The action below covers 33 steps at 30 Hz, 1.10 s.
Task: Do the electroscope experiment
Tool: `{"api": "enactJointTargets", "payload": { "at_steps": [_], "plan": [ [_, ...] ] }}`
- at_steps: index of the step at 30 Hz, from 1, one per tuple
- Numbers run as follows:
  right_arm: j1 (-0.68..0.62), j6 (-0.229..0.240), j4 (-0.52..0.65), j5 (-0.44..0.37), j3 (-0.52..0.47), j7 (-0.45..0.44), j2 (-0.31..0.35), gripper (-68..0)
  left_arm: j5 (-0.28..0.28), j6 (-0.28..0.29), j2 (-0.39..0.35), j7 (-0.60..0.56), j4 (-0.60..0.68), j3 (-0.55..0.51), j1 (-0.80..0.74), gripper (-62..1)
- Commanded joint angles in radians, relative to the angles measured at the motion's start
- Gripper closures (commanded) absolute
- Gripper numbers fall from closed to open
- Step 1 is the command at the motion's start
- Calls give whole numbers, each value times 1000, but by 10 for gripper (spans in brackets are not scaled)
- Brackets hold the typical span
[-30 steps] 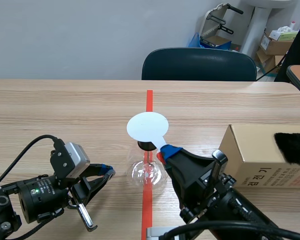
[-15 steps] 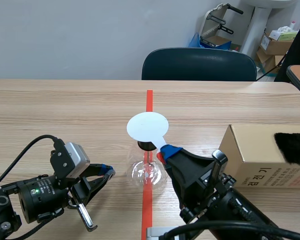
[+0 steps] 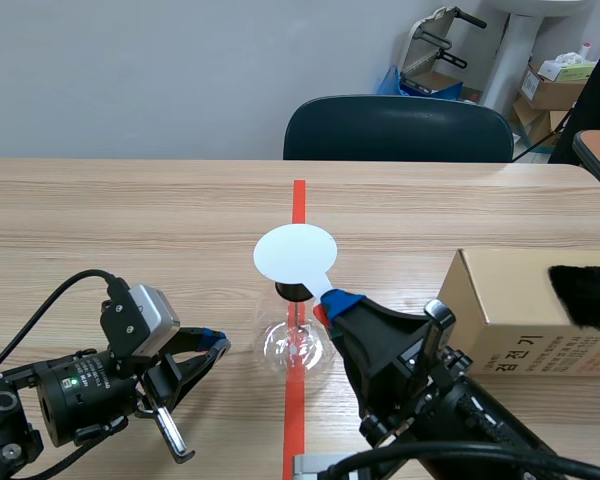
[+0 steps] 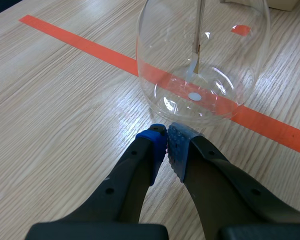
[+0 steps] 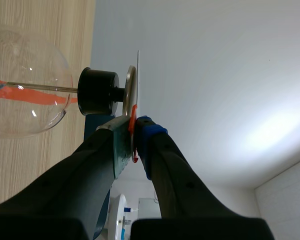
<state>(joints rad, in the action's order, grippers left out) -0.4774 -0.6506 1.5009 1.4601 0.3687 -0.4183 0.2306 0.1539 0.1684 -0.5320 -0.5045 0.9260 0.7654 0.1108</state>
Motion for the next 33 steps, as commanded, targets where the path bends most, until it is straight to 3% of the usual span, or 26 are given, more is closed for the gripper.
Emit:
{"api": "enactJointTargets", "payload": {
  "at_steps": [1,18,23,33],
  "plan": [
    [6,-14,21,1,-2,4,13,-6,5,2,5,-14,13,-5,3,-56],
    [6,-14,21,1,-2,23,13,-6,5,2,5,-14,13,-5,3,-56],
    [6,-14,21,1,-2,125,13,-6,5,2,5,-15,13,-5,3,-56],
    [6,-14,21,1,-2,412,13,-6,5,2,5,-14,13,-5,3,-56]
  ]
}}
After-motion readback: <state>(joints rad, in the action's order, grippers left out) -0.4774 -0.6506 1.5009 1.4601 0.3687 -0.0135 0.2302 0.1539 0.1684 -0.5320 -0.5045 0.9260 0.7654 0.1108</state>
